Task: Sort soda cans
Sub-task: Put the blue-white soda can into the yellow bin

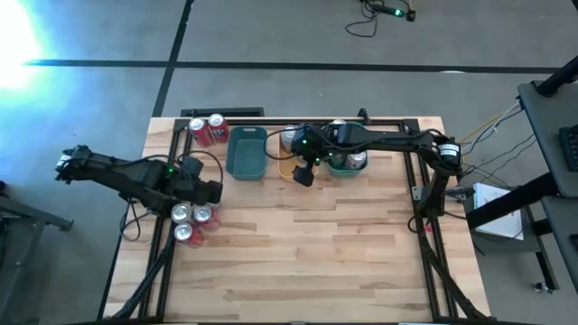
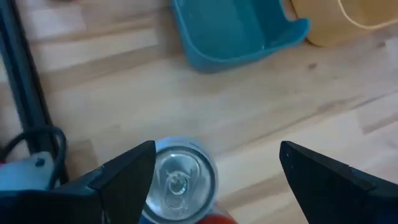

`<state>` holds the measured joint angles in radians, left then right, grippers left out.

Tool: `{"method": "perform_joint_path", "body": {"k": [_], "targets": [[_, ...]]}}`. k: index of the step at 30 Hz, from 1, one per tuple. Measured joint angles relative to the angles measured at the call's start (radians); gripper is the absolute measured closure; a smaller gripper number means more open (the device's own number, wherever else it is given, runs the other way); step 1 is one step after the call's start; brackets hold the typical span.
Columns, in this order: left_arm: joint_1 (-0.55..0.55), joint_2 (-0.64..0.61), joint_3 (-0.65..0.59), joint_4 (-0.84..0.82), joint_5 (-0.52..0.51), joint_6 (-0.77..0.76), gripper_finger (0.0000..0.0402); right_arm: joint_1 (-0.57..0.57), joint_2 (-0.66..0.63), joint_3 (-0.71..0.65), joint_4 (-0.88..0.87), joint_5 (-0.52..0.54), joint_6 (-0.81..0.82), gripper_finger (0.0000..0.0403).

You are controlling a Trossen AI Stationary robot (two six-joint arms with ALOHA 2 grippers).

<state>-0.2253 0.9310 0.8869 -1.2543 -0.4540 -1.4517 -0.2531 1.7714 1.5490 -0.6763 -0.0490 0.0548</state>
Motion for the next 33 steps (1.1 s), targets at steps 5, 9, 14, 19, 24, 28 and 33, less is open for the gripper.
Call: {"method": "perform_joint_path", "body": {"k": [5, 9, 14, 19, 24, 28, 33], "targets": [[0.001, 0.017, -0.008, -0.126, 0.027, -0.062, 0.0063, 0.000, 0.000, 0.000, 0.000, 0.000, 0.006, 0.0053], [0.001, 0.015, -0.018, -0.103, 0.052, -0.076, 0.0058, 0.000, 0.000, 0.000, 0.000, 0.000, 0.014, 0.0053], [0.003, 0.034, -0.021, -0.073, 0.055, -0.079, 0.0058, 0.000, 0.000, 0.000, 0.000, 0.001, 0.016, 0.0053], [0.011, 0.074, -0.042, -0.068, 0.088, -0.085, 0.0057, 0.000, 0.000, 0.000, 0.001, 0.007, 0.017, 0.0053], [0.011, 0.106, -0.048, -0.064, 0.090, -0.078, 0.0057, 0.000, 0.000, 0.000, 0.001, 0.007, 0.032, 0.0055], [0.012, 0.108, -0.065, -0.037, 0.090, -0.077, 0.0057, 0.000, 0.000, 0.000, 0.001, 0.007, 0.032, 0.0055], [0.012, 0.099, -0.173, 0.101, 0.151, -0.074, 0.0057, 0.000, 0.000, 0.000, 0.001, 0.007, 0.041, 0.0055]]}}
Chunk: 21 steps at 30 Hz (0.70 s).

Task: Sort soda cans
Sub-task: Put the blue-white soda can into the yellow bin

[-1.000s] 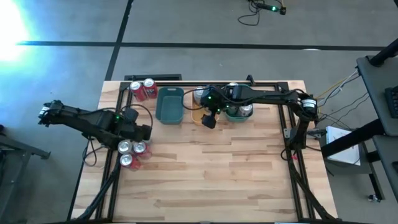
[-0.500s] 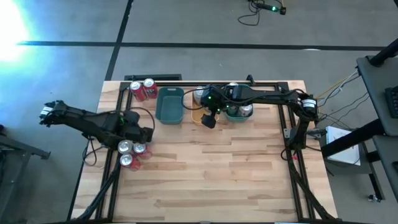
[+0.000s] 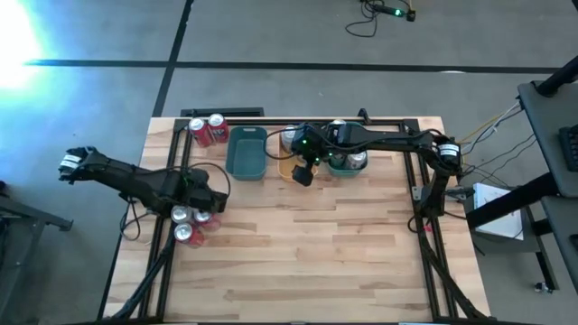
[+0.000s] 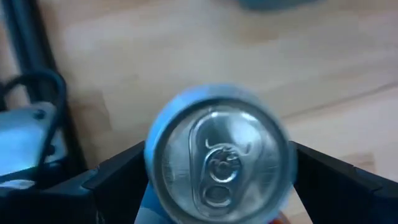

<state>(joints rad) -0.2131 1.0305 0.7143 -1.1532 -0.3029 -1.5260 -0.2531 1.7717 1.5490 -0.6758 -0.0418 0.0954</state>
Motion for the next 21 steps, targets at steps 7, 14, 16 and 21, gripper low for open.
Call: {"method": "perform_joint_path", "body": {"k": [7, 14, 16, 21], "targets": [[0.000, -0.001, -0.045, 0.033, 0.003, -0.029, 0.0067, 0.000, 0.000, 0.000, -0.010, 0.000, 0.013, 0.0055], [0.002, -0.001, -0.014, 0.028, -0.049, -0.021, 0.0089, 0.000, 0.000, 0.000, -0.030, 0.000, 0.017, 0.0055], [0.009, -0.001, -0.010, 0.031, -0.048, -0.001, 0.0091, 0.000, 0.000, 0.000, -0.030, 0.000, 0.017, 0.0055], [0.021, -0.001, -0.010, 0.026, -0.045, 0.025, 0.0097, 0.000, 0.000, 0.000, -0.030, 0.000, 0.017, 0.0055]]}}
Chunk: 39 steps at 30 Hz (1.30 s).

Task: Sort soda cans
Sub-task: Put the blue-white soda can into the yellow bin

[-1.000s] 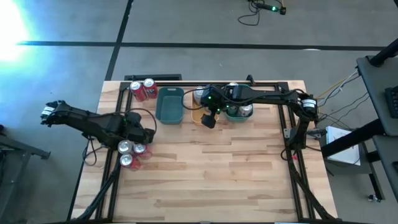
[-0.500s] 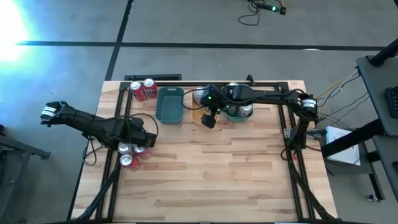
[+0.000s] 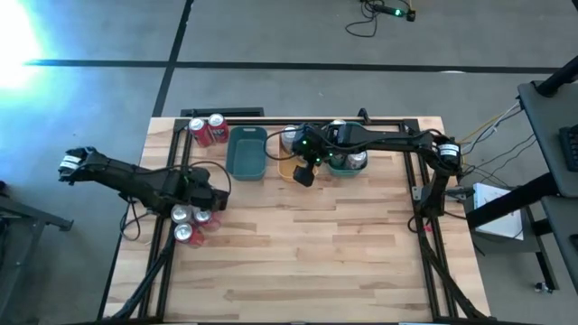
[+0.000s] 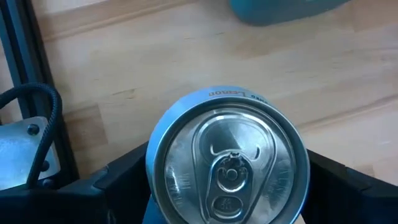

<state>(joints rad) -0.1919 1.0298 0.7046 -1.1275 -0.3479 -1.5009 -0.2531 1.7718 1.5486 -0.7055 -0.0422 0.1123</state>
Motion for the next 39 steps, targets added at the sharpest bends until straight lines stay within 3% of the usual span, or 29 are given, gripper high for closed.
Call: {"method": "perform_joint_path", "body": {"k": [7, 12, 17, 22, 27, 39], "targets": [[0.010, 0.000, 0.089, -0.026, -0.008, 0.087, 0.0120, 0.031, -0.044, 0.000, -0.003, 0.036, 0.000, 0.0069], [0.058, -0.001, 0.232, -0.099, -0.076, 0.266, 0.0120, 0.089, -0.114, 0.011, 0.004, 0.126, -0.019, 0.0091], [0.152, 0.014, 0.374, 0.013, -0.123, 0.532, 0.0120, 0.138, -0.165, 0.012, -0.007, 0.168, -0.005, 0.0113], [0.281, 0.116, 0.501, 0.089, -0.044, 0.804, 0.0120, 0.162, -0.243, 0.012, -0.078, 0.275, 0.052, 0.0126], [0.371, 0.270, 0.658, 0.094, -0.036, 0.997, 0.0120, 0.171, -0.314, 0.013, -0.131, 0.342, 0.105, 0.0122], [0.445, 0.555, 0.849, 0.197, 0.156, 1.172, 0.0120, 0.198, -0.331, 0.000, -0.229, 0.342, 0.216, 0.0110]]}}
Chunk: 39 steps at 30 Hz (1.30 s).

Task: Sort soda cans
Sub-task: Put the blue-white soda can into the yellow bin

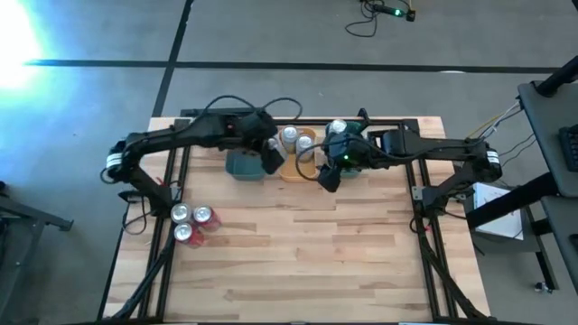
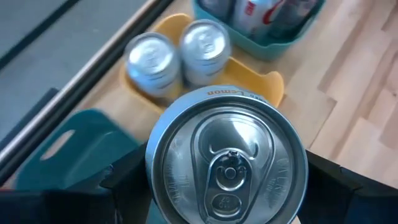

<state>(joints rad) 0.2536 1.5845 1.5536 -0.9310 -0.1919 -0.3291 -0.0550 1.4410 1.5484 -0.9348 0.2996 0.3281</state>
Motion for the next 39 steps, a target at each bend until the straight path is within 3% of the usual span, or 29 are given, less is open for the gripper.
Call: {"method": "perform_joint_path", "body": {"k": [12, 21, 25, 39], "targets": [[0.011, 0.241, 0.106, 0.044, 0.025, 0.018, 0.0119, 0.007, 0.000, -0.010, -0.121, 0.016, 0.111, 0.0134], [0.070, 0.311, 0.106, 0.060, 0.054, 0.013, 0.0118, 0.025, 0.000, -0.010, -0.140, 0.015, 0.139, 0.0144], [0.089, 0.348, 0.106, 0.066, 0.105, 0.007, 0.0117, 0.025, 0.000, -0.010, -0.140, 0.015, 0.146, 0.0137], [0.098, 0.379, 0.104, 0.077, 0.106, 0.006, 0.0109, 0.025, 0.000, -0.011, -0.139, 0.015, 0.144, 0.0110]]}}
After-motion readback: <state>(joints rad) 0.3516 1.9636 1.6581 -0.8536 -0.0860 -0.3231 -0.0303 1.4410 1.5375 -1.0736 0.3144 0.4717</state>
